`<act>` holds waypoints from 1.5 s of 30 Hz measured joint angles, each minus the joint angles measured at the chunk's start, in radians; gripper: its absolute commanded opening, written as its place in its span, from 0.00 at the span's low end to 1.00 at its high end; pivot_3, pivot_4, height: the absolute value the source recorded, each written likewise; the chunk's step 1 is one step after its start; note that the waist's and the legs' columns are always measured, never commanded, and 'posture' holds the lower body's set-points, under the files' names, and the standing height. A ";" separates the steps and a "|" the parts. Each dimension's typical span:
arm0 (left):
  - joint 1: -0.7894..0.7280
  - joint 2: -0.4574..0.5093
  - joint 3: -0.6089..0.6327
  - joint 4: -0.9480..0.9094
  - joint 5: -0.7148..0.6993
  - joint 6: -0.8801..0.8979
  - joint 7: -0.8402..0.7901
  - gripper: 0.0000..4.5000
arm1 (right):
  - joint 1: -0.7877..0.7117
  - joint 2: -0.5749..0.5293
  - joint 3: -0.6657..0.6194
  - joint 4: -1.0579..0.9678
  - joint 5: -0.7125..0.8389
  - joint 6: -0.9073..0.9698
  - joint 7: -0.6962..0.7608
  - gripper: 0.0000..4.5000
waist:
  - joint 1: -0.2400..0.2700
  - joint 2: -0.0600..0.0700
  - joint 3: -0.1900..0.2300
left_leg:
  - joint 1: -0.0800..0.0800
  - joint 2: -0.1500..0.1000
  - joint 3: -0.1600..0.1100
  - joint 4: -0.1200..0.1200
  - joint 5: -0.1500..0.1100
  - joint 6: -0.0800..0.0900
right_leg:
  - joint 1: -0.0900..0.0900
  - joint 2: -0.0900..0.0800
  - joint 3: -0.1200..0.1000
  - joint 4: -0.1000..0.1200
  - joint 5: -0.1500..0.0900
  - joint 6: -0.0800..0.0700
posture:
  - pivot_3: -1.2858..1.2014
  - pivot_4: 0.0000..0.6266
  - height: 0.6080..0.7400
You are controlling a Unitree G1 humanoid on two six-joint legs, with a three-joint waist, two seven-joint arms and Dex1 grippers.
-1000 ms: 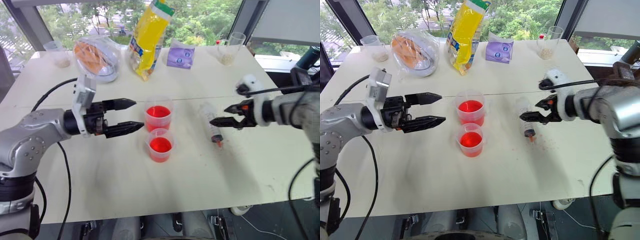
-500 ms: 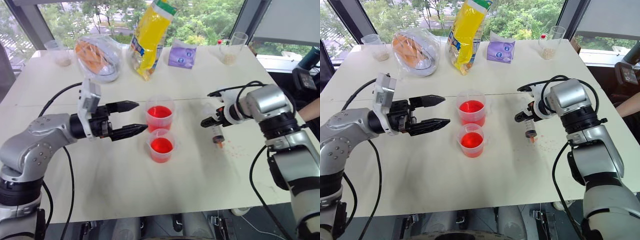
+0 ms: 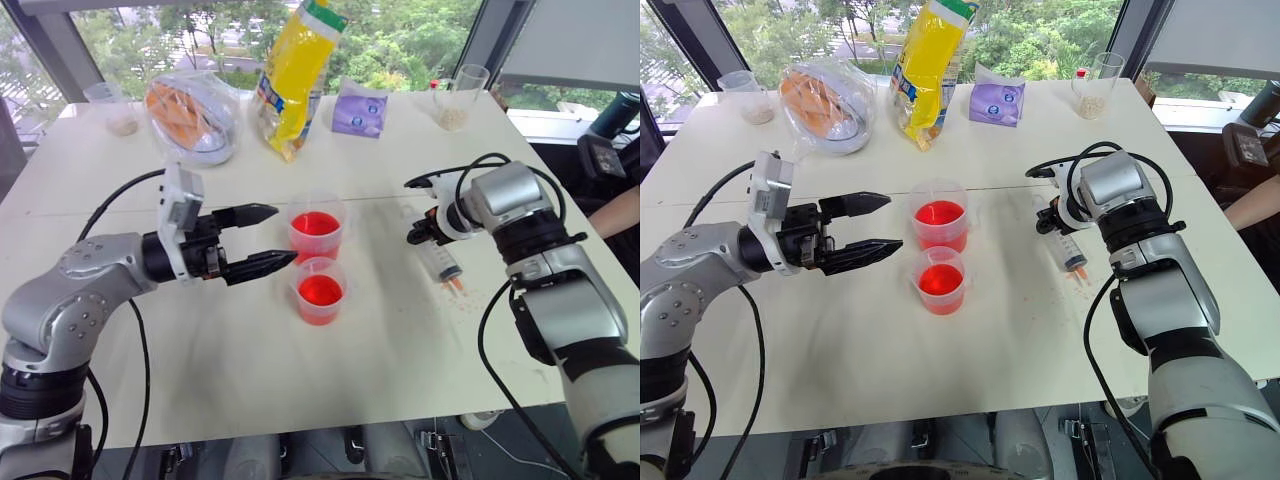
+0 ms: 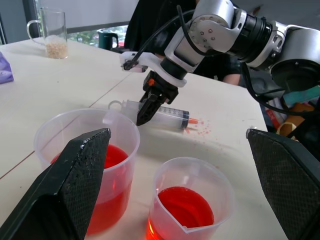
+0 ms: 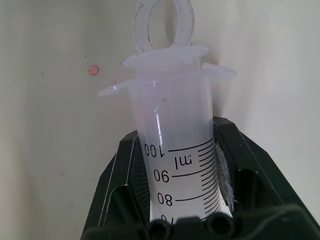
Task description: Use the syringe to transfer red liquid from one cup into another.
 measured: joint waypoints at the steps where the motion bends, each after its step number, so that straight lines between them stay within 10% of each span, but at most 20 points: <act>1: -0.001 0.002 0.000 0.001 0.000 0.000 -0.001 1.00 | 0.004 -0.001 -0.005 -0.017 0.002 0.016 0.005 0.30 | 0.001 0.000 0.000 | 0.000 0.000 0.000 0.000 0.000 0.000 | 0.000 0.000 0.000 0.000 0.000 0.000 | 0.52 0.24 1.00; 11: -0.106 0.053 0.035 0.111 0.003 0.000 -0.035 1.00 | 0.020 -0.045 -0.339 -0.476 0.167 -0.090 0.073 0.30 | 0.008 0.002 0.002 | -0.002 0.000 -0.001 -0.001 0.000 0.000 | -0.002 0.000 -0.001 0.000 0.000 0.000 | 0.52 0.24 1.00; 17: -0.206 0.074 0.031 0.215 0.026 0.000 -0.099 1.00 | 0.064 0.157 -0.504 -0.704 0.291 -0.348 0.055 0.30 | 0.002 0.001 0.001 | -0.001 0.000 -0.001 -0.001 0.000 -0.001 | -0.001 0.001 -0.002 0.000 0.000 0.000 | 0.52 0.24 1.00; 28: -0.313 0.079 -0.013 0.308 0.083 0.002 -0.187 1.00 | 0.332 0.428 -0.396 -0.612 0.250 -0.855 0.063 0.30 | 0.003 0.001 0.001 | -0.001 0.000 -0.001 -0.001 0.000 -0.001 | -0.001 0.000 -0.002 0.000 0.000 0.000 | 0.52 0.24 1.00; 45: -0.493 -0.108 -0.156 0.484 0.288 -0.095 -0.138 1.00 | 0.494 0.460 -0.243 -0.538 0.133 -1.088 0.071 0.30 | 0.004 0.001 0.001 | -0.001 0.000 -0.001 -0.001 0.001 -0.002 | 0.000 0.000 -0.002 0.001 0.000 0.000 | 0.52 0.24 1.00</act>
